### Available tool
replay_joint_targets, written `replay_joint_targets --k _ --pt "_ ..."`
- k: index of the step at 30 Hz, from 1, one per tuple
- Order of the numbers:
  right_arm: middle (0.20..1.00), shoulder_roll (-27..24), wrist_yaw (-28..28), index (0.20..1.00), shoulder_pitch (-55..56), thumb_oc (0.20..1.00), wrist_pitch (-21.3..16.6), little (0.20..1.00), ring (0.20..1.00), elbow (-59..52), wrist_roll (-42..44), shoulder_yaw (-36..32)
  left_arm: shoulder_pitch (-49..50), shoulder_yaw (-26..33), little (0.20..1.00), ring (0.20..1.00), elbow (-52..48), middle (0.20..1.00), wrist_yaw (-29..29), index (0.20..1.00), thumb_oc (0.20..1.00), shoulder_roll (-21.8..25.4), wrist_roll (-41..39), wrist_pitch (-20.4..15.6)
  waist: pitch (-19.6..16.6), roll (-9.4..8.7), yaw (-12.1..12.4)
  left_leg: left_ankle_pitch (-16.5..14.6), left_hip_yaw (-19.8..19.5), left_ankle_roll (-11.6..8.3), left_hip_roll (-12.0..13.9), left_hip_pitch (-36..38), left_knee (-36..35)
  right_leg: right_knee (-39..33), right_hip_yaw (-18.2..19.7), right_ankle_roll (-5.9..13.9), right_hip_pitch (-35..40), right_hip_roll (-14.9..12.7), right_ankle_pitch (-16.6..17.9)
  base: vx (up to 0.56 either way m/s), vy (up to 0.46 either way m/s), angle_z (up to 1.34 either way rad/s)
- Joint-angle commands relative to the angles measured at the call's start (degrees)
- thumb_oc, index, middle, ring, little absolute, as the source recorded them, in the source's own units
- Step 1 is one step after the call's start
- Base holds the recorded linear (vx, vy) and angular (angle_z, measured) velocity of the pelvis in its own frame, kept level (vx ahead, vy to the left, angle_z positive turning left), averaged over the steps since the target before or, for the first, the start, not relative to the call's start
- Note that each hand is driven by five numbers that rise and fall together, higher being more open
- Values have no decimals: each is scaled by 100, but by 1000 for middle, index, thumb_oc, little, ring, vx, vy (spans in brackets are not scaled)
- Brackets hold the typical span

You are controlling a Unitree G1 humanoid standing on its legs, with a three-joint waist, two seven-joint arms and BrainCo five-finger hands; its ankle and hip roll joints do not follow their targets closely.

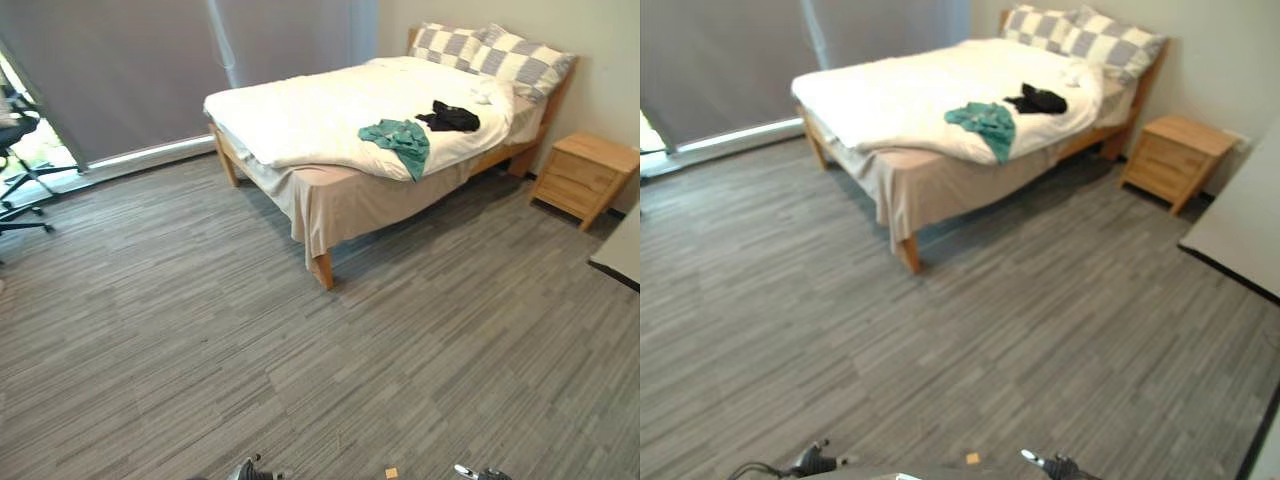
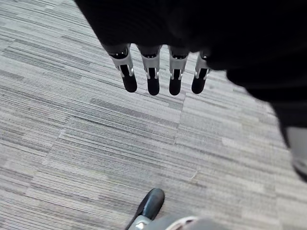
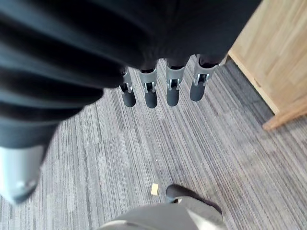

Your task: Tidy up the quilt and then pick up the clothes from the bed and put them into the laundry hamper.

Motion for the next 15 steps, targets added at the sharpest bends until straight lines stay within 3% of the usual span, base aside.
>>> replay_joint_targets --k 1,3,5,6,7,8,9,12,13,15 --pt "1000 -88 -135 1000 -263 1000 -20 1000 1000 247 74 -99 -287 211 1000 1000 105 1000 152 1000 1000 11 209 -36 605 -63 -24 -580 -158 -335 10 446 -174 -1582 64 800 904 -439 476 -3 43 5" --pt "1000 -54 -150 1000 -293 1000 15 1000 1000 239 66 -95 -341 219 1000 1000 93 1000 185 1000 1000 44 151 -19 708 -62 -8 -584 -154 -280 27 367 -174 -1008 116 808 522 -379 393 -55 48 0" --pt "1000 -39 -141 1000 -299 1000 48 1000 1000 216 61 -99 -390 257 1000 1000 88 1000 174 1000 1000 105 99 -7 825 -52 -6 -628 -135 -217 47 331 -174 -149 51 957 41 -346 355 -51 65 -15" --pt "1000 -37 -133 1000 -301 1000 60 1000 1000 212 52 -97 -393 311 1000 1000 70 1000 156 1000 1000 122 42 -7 895 -27 -35 -663 -116 -185 55 387 -174 343 1 1076 -196 -382 506 -10 56 -25" --pt "1000 -37 -133 1000 -302 1000 61 1000 1000 212 52 -96 -394 312 1000 1000 69 1000 156 1000 1000 123 42 -7 889 -34 -30 -662 -110 -182 46 379 -174 378 11 1079 -223 -391 490 64 82 -28" --pt "1000 -75 -163 1000 -296 1000 66 1000 1000 169 62 -132 -425 368 1000 1000 -4 1000 197 1000 1000 130 -113 -34 1047 7 -91 -770 -59 -144 68 582 -174 1163 -108 1263 -667 -476 820 112 62 -23" --pt "1000 -73 -163 1000 -281 1000 71 1000 1000 162 59 -136 -450 355 1000 1000 -11 1000 216 1000 1000 134 -115 -27 1102 13 -130 -825 -48 -147 74 668 -174 1408 -163 1273 -875 -520 894 211 64 -27" --pt "1000 -60 -181 1000 -262 1000 73 1000 1000 161 80 -151 -480 297 1000 1000 -18 1000 238 1000 1000 135 -51 -11 1139 34 -216 -933 -47 -190 88 803 -174 1153 -247 1218 -1092 -543 859 250 -17 -12" --pt "1000 -84 -181 1000 -245 1000 99 1000 1000 168 156 -199 -569 206 1000 1000 -64 1000 226 1000 1000 119 -16 21 1161 33 -343 -1087 -98 -278 47 928 -174 175 -250 1114 -1051 -510 823 393 -90 9" --pt "1000 -106 -123 1000 -234 1000 170 1000 1000 131 187 -224 -616 105 1000 1000 -293 1000 245 1000 1000 110 31 -32 1208 72 -494 -1213 -186 -373 62 1074 -174 -1039 -251 1116 -1087 -625 1065 481 -122 20"
